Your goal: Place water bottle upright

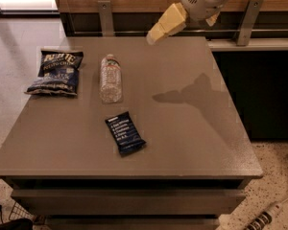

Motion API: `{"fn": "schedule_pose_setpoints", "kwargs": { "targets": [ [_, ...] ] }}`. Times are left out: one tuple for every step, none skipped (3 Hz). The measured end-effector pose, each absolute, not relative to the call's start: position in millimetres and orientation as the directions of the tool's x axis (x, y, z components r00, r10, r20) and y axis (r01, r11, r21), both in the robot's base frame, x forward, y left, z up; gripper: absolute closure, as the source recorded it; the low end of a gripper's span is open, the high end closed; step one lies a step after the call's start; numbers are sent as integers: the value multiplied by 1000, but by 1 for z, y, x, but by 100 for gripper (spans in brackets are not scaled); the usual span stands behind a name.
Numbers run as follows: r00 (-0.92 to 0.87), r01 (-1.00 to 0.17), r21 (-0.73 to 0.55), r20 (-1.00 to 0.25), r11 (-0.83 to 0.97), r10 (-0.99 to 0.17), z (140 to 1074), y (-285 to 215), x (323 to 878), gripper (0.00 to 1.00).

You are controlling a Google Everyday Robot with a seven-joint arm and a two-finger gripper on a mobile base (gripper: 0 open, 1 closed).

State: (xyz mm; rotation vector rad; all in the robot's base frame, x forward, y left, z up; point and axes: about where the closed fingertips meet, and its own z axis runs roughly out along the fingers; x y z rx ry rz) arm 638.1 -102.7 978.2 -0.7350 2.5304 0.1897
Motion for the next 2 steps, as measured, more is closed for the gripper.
{"fn": "schedule_pose_setpoints", "kwargs": {
  "targets": [
    [-776,-469,36,-494,882,-392,978,-97,640,0],
    [-782,-464,48,-490,885,-384,976,-95,640,0]
  ]
}}
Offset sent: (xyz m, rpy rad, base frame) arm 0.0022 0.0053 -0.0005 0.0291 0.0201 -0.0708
